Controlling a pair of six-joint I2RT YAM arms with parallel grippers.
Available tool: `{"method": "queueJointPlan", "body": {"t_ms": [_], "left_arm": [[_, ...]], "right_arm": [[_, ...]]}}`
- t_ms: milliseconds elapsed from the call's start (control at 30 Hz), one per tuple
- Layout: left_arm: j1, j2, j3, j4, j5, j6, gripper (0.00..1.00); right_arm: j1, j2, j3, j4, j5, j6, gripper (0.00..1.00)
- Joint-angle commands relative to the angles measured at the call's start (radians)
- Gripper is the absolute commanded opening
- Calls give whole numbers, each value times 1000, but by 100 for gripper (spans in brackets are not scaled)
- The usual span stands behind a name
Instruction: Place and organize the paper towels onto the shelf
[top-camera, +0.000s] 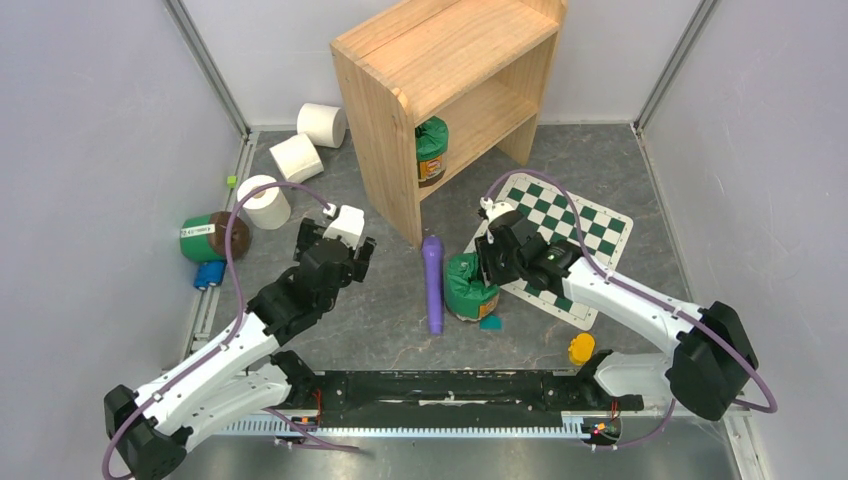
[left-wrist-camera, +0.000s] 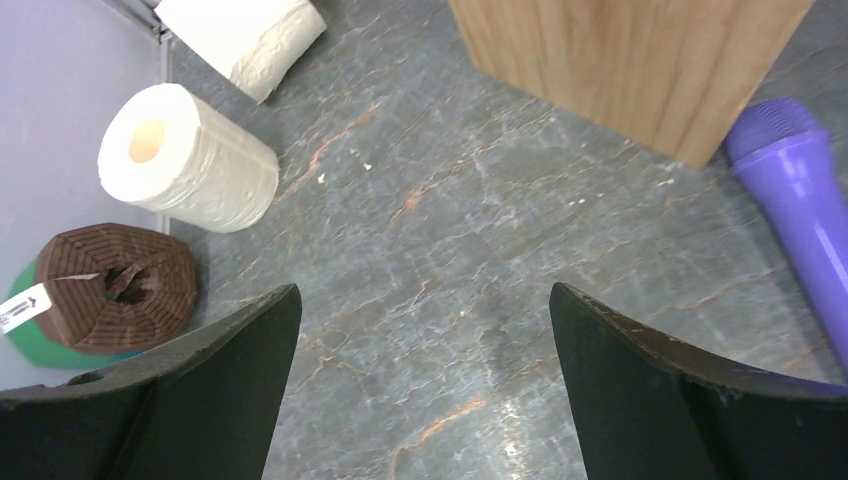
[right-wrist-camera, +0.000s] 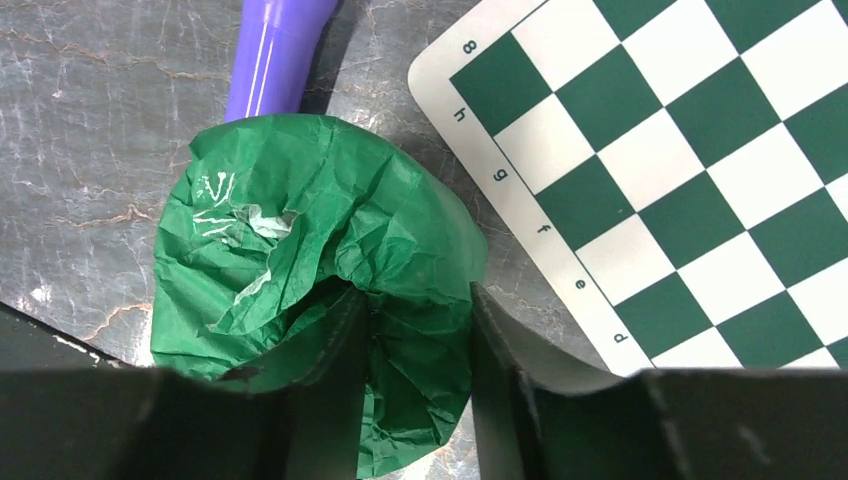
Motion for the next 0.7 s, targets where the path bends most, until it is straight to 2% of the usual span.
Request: {"method": "queueJointPlan", "body": {"t_ms": [0, 200, 467, 667], "left_arm": [[11, 3, -16, 32, -90, 71, 100], [17, -3, -17, 36, -125, 80, 100], [26, -10, -15, 41, -118, 54, 100], [34, -24, -11, 35, -88, 11, 100]], "right_arm": [[4, -40, 43, -29, 34, -40, 33], [2, -96, 92, -67, 57, -105, 13], [-49, -107, 343, -167, 101, -180, 8], [-145, -3, 621, -262, 133, -225, 7]]}}
